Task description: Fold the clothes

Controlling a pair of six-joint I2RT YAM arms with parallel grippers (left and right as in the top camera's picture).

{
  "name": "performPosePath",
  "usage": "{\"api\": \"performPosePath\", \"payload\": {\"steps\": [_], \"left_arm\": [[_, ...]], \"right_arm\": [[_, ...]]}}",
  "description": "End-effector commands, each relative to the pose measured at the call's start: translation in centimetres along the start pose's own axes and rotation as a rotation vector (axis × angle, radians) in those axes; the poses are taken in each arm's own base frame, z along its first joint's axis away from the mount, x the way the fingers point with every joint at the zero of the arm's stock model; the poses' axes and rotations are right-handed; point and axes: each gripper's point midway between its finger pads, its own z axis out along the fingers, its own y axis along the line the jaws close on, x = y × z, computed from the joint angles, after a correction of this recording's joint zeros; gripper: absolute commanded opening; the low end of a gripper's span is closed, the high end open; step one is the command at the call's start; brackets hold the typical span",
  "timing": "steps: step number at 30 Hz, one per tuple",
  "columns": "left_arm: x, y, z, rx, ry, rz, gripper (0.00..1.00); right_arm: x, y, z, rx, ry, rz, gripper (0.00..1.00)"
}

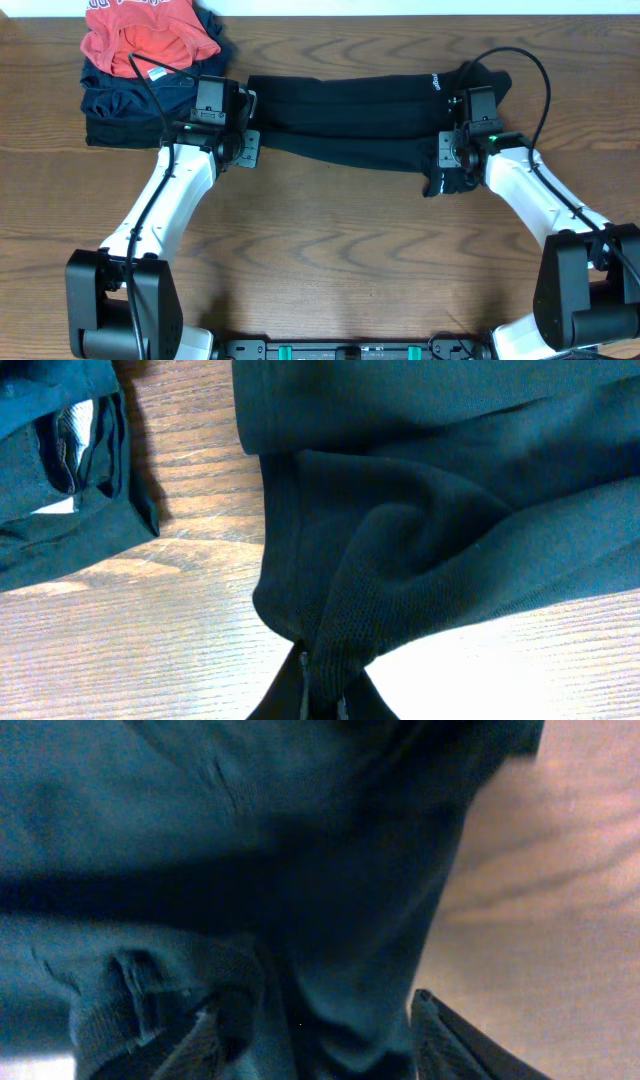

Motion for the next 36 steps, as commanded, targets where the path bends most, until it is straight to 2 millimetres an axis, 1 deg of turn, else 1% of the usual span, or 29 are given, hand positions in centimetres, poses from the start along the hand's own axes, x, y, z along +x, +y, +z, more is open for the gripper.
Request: {"api": "performPosePath", "payload": {"steps": [1,5,6,8,11,14,16,19,24,26,29,32,36], "left_arm": [[-0.5,0.4,-0.3,-0.015,-0.013,-0.013,0.06],[-0.5,0.4,-0.3,-0.015,-0.013,-0.013,0.06],[-0.5,0.4,-0.3,-0.015,-0.012,-0.013,0.06],[-0.5,0.4,-0.3,-0.015,-0.012,-0.013,0.06],[-0.5,0.4,-0.3,-0.015,-0.012,-0.013,0.06],[-0.5,0.4,-0.3,-0.015,-0.012,-0.013,0.06],[-0.5,0.4,-0.3,-0.015,-0.012,-0.013,0.06],[-0.5,0.4,-0.3,-0.015,-0.012,-0.013,0.06],[-0.5,0.4,-0.3,-0.015,-0.013,-0.013,0.06],[-0.5,0.4,-0.3,-0.015,-0.013,-0.013,0.06],[-0.5,0.4,-0.3,-0.015,-0.012,-0.013,0.06],[-0.5,0.4,-0.3,-0.015,-0.012,-0.013,0.06],[-0.5,0.4,-0.3,-0.015,-0.012,-0.012,0.06]], "right_arm": [[-1.4,1.3,-2.1,-0.094,-0.011,-0.002,0.51],[-1.6,3.9,-4.8,-0.174,-0.019,-0.047,0.52],[-1.3,4.5,-5.2,-0.182,-0.016,-0.063,0.52],[-0.2,5.9,-5.6,-0.192,0.013,-0.089,0.53],[2.0,7.1,-5.3,-0.178,0.08,-0.096,0.54],[4.2,7.9,-4.4,-0.167,0.142,-0.1,0.54],[5.3,8.3,-3.8,-0.16,0.172,-0.108,0.54],[5.9,8.0,-3.1,-0.107,0.186,-0.098,0.48],[5.9,7.5,-2.5,-0.021,0.167,-0.12,0.48],[6.4,7.3,-2.0,0.004,0.185,-0.126,0.45],[7.7,6.4,-1.0,0.088,0.219,-0.112,0.4],[8.5,5.5,-0.2,0.169,0.222,-0.104,0.39],[8.2,4.9,0.5,0.228,0.194,-0.091,0.39]]}}
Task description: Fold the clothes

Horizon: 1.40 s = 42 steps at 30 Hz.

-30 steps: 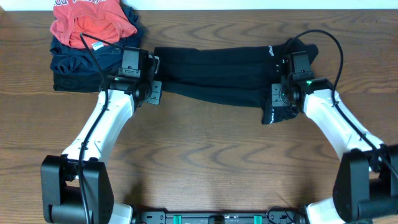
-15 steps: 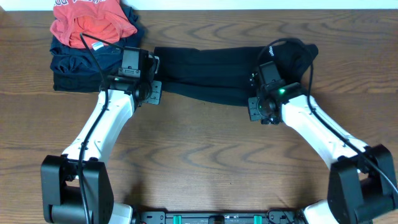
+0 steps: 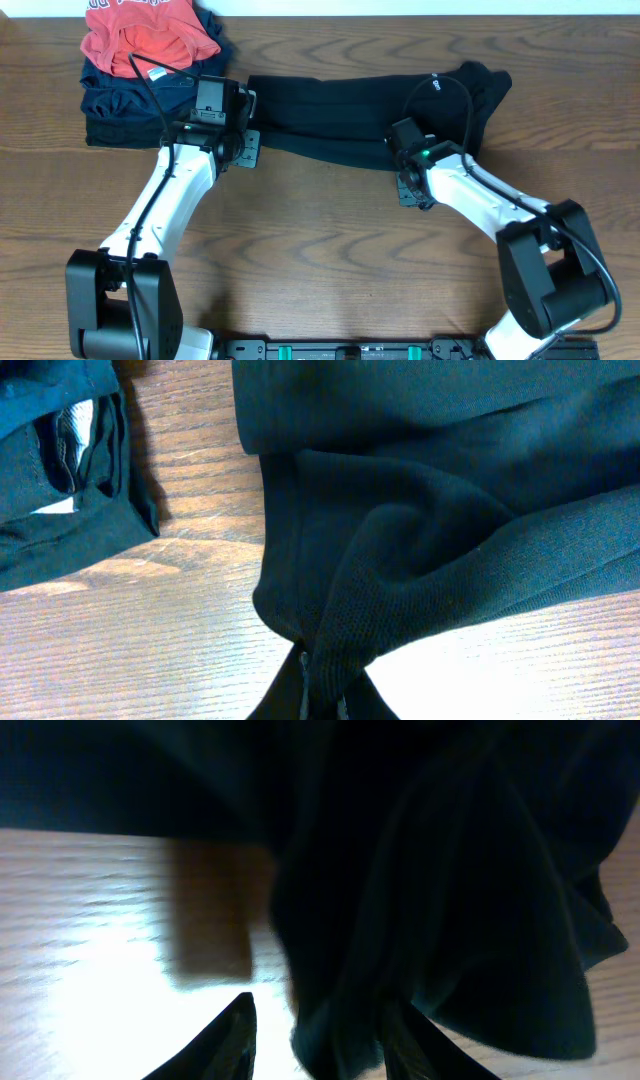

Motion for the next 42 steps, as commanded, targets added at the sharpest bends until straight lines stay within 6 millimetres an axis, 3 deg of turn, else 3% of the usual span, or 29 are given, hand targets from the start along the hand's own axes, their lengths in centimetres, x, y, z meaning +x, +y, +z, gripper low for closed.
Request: {"api": "performPosePath", "payload": {"steps": [1,7,11,14,18,23,27,34,42], "left_arm": [[-0.5,0.4,-0.3,-0.015,-0.012,-0.01,0.06],[-0.5,0.4,-0.3,-0.015,-0.013,-0.01,0.06],[-0.5,0.4,-0.3,-0.015,-0.014,-0.01,0.06],[-0.6,0.4,-0.4,-0.016,-0.015,-0.01,0.06],[-0.8,0.4,-1.7,-0.016,-0.039,-0.011,0.06],[-1.1,0.5,-4.5,-0.017,-0.086,-0.014,0.06],[-0.2,0.4,-6.0,-0.017,-0.069,-0.014,0.06],[2.5,0.3,-6.3,-0.013,0.036,-0.012,0.06],[4.5,0.2,-6.4,-0.01,0.117,-0.012,0.06]], "right_arm": [[-0.6,-1.1,0.4,0.093,-0.044,0.045,0.39],[-1.3,-2.0,0.2,0.149,-0.08,0.05,0.36],[-1.3,-2.5,0.1,0.175,-0.083,0.048,0.01],[-1.5,-2.8,-0.9,0.172,-0.087,0.051,0.01],[-2.2,-4.2,-4.3,0.167,-0.103,0.093,0.01],[-3.5,-8.0,-10.8,0.121,-0.184,0.196,0.01],[-3.8,-10.8,-14.9,0.04,-0.254,0.253,0.01],[-2.6,-14.3,-17.5,-0.06,-0.296,0.326,0.01],[-3.5,-12.9,-17.4,-0.169,-0.311,0.213,0.01]]}}
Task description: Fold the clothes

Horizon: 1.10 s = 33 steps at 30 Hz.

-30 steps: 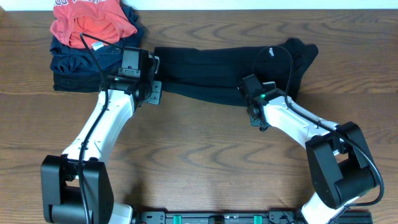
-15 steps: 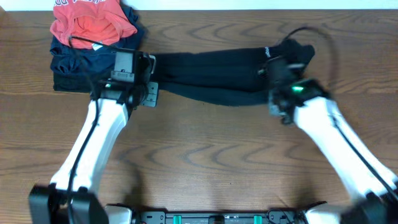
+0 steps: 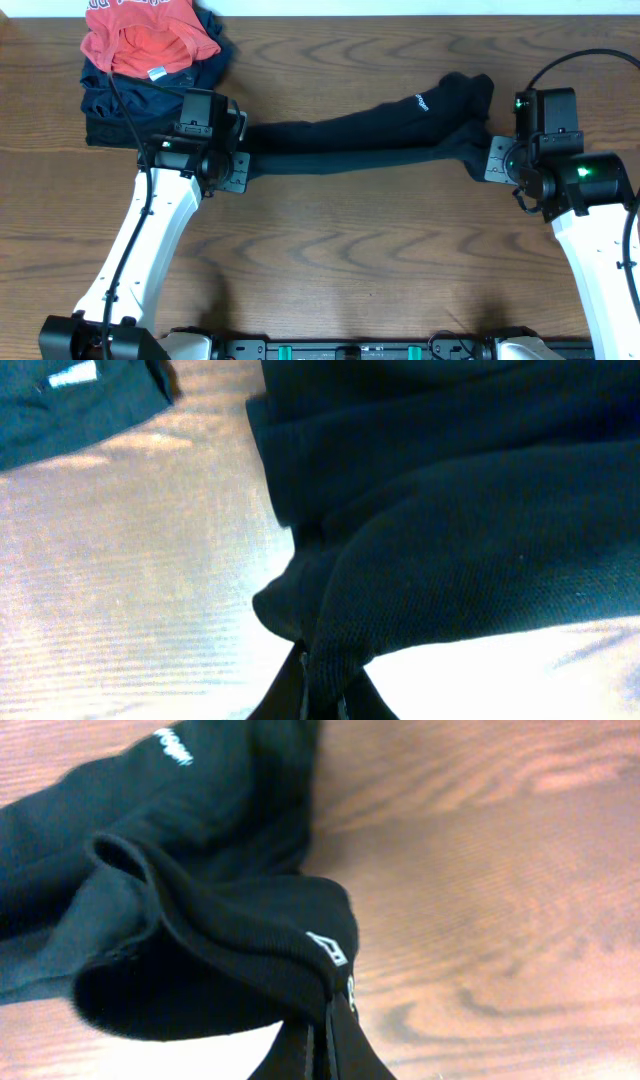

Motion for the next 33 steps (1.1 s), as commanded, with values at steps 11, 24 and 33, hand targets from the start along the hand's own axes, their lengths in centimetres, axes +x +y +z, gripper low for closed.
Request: {"api": "performPosePath", "payload": {"steps": [11,24,33], "left_arm": [[-1.0,0.4,1.0,-0.016,-0.033,-0.013,0.06],[-1.8,2.4,7.9,-0.098,0.028,-0.03,0.06],[-1.1,3.8,11.8,-0.107,0.083,-0.072,0.06]], "right_arm": [[-3.2,4.2,7.7,-0.114,-0.001,-0.208,0.01],[-6.9,4.3,16.3,-0.096,-0.089,-0.201,0.01],[-6.2,4.4,20.2,-0.122,-0.057,-0.185,0.01]]}}
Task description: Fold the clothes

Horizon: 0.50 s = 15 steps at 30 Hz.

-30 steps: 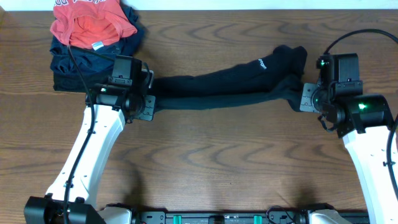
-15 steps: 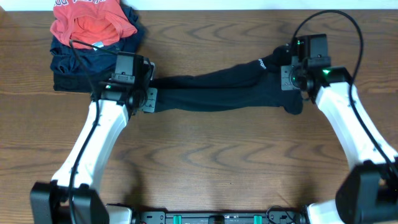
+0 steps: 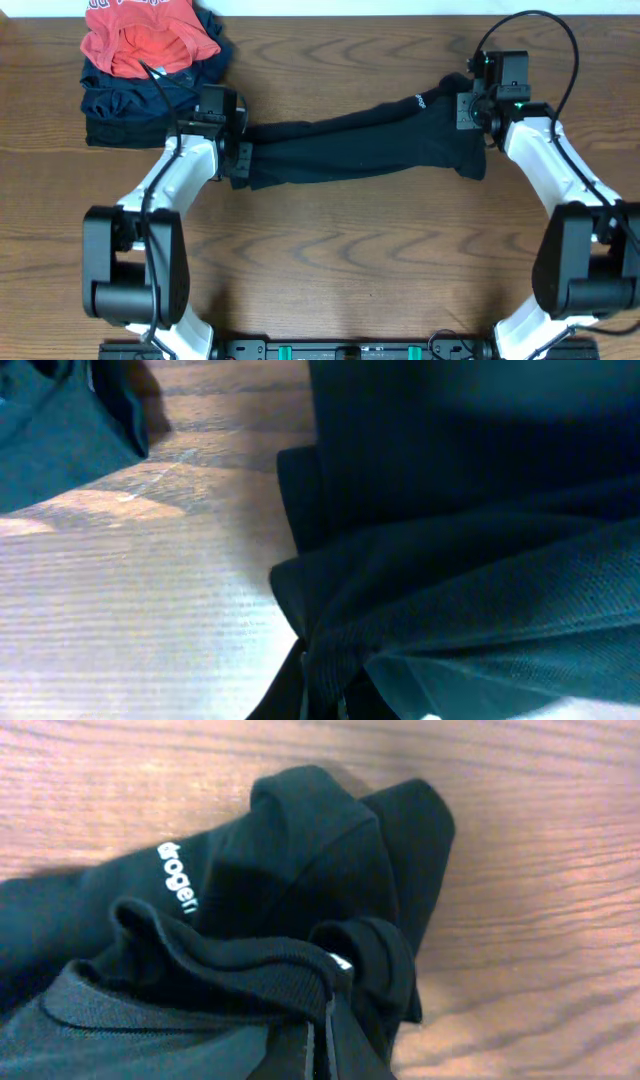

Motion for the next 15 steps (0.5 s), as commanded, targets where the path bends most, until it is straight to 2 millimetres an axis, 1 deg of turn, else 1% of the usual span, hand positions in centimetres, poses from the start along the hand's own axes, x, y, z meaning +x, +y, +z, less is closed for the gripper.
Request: {"api": "performPosePath", "payload": {"steps": [1,5,8,9,10,11,12,13,14,15], "left_arm": [[0.5,0.6,0.7,-0.018,0.015,-0.025,0.06],[0.1,0.4,0.7,-0.01,-0.001,-0.026,0.06],[0.1,0.4,0.7,-0.01,-0.002,-0.026,0.06],[0.1,0.4,0.7,-0.01,-0.002,-0.026,0.06],[0.1,0.4,0.7,-0.01,-0.002,-0.026,0.14],[0.1,0.4,0.7,-0.01,-0.001,-0.026,0.26],[0.2,0.4,0.7,-0.01,0.002,-0.025,0.38],[0.2,0.4,0.7,-0.01,0.003,-0.026,0.51],[0.3,0.4,0.6,-0.009,0.004,-0.025,0.59],[0.2,0.3,0.6,-0.003,0.002,-0.025,0.64]], "right_arm": [[0.7,0.1,1.5,-0.018,0.024,-0.009,0.01],[1.2,0.5,2.9,-0.035,0.037,-0.011,0.01],[1.4,0.6,3.5,-0.039,0.036,-0.011,0.01],[1.3,0.6,3.5,-0.039,0.033,-0.01,0.04],[1.2,0.6,3.6,-0.039,0.028,-0.01,0.19],[1.0,0.6,3.5,-0.039,0.023,-0.01,0.36],[0.6,0.6,3.4,-0.039,0.013,-0.01,0.6],[0.3,0.6,3.2,-0.039,0.006,-0.009,0.76],[-0.2,0.6,2.8,-0.039,-0.004,0.005,0.96],[-0.8,0.6,2.4,-0.041,-0.011,0.016,0.99]]}}
